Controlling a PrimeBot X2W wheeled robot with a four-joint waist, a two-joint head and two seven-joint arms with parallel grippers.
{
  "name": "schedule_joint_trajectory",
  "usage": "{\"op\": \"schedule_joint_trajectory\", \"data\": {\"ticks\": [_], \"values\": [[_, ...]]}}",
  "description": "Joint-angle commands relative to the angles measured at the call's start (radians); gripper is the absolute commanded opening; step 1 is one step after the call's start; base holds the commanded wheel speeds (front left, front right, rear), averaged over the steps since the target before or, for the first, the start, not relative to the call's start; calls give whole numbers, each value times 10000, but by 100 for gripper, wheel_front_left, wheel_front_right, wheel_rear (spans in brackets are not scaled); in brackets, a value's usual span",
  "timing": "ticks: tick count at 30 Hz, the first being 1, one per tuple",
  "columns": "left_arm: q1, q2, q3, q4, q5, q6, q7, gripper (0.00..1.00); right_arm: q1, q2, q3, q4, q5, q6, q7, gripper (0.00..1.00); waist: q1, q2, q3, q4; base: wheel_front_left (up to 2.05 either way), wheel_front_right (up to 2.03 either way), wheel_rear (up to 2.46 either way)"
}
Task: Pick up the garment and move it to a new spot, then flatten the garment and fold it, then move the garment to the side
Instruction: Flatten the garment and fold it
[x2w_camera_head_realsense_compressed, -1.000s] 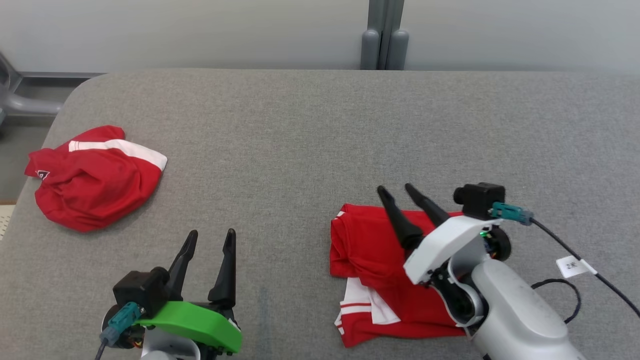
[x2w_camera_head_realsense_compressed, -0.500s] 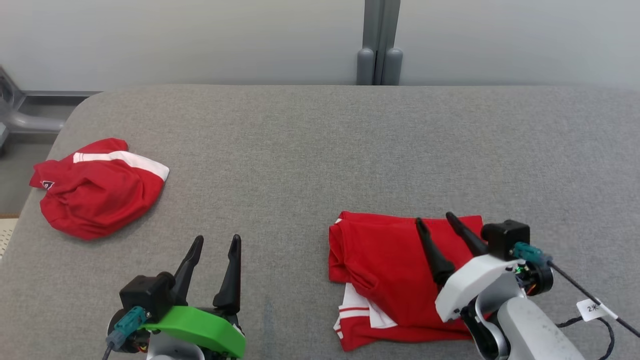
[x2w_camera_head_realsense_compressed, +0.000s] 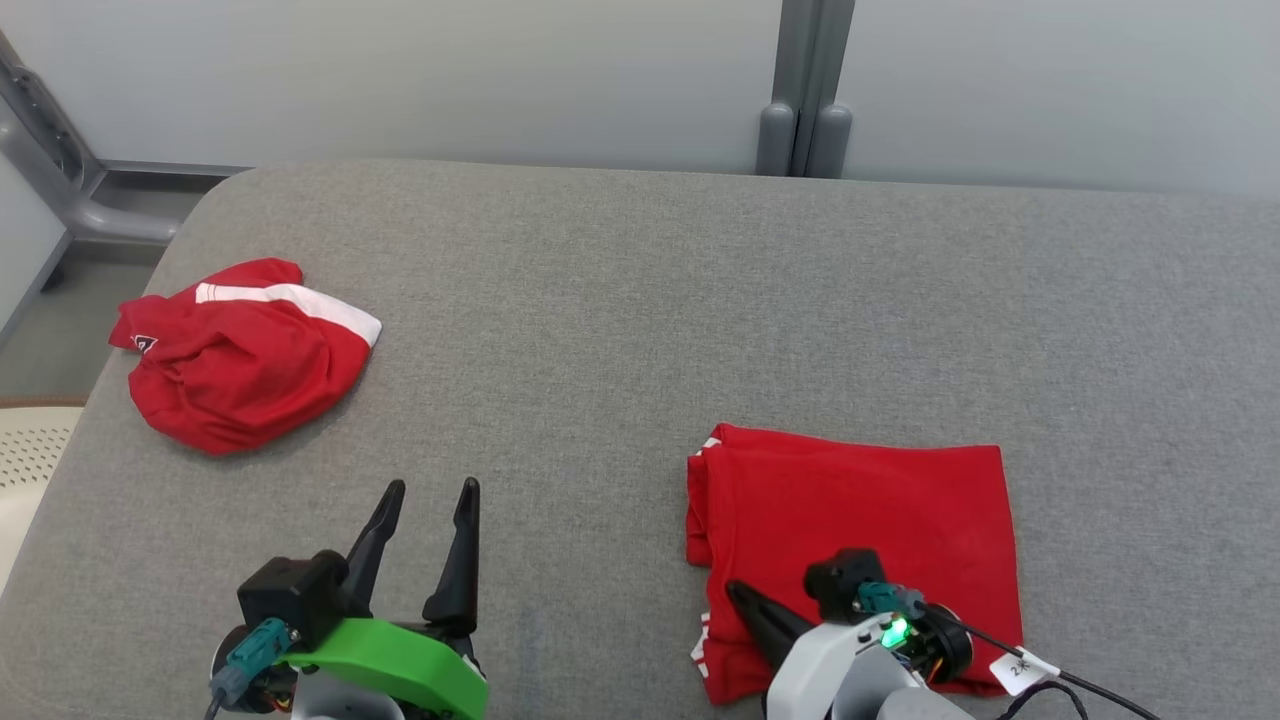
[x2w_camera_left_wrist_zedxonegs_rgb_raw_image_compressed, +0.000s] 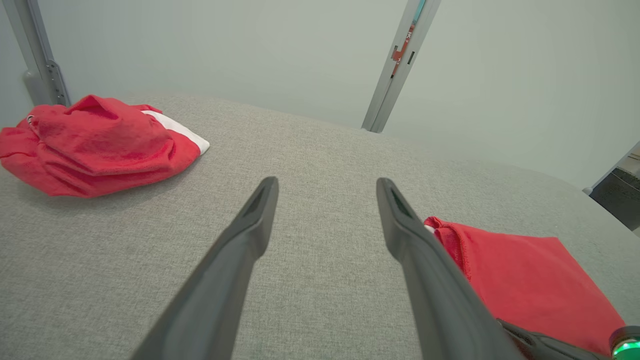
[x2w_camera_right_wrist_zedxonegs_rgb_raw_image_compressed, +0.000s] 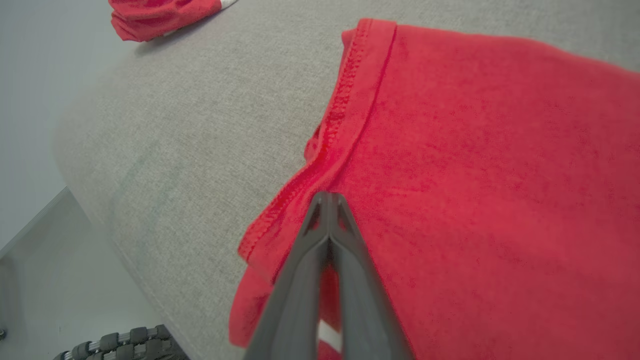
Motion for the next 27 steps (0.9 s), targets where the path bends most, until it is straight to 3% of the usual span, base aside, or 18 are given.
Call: {"op": "schedule_joint_trajectory", "data": {"ticks": [1, 8, 13, 15, 16, 21, 27], "values": [[-2, 76, 36, -5, -79, 49, -10, 100, -173, 24, 261, 229, 117, -1, -89, 0, 0, 0, 33, 50, 0, 0, 0], [-25, 62, 80, 6, -82, 99, -68, 100, -831, 82, 1886, 1117, 510, -1, -328, 0, 0, 0, 88, 42, 0, 0, 0], [-10, 42, 107, 6, -107, 116, -103, 100, -1188, 85, 2349, 1362, 773, -2, -839, 0, 0, 0, 77, -105, 0, 0, 0], [-6, 43, 100, -1, -106, 119, -118, 100, -1305, 85, 2293, 1378, 829, -1, -1079, 46, 0, 0, 66, -187, 0, 0, 0], [-2, 44, 99, 2, -103, 116, -131, 100, -1368, 87, 2215, 1372, 828, -1, -1196, 100, 0, 0, 53, -246, 0, 0, 0], [-90, -21, 79, 54, -47, 83, -180, 100, -1457, 9, 1500, 1103, 723, -2, -1509, 100, 0, 0, -57, -507, 0, 0, 0], [-329, -206, 111, 280, 65, -26, -304, 100, -1144, -322, -203, 497, 128, -1, -1593, 100, 0, 0, -303, -845, 0, 0, 0]]}}
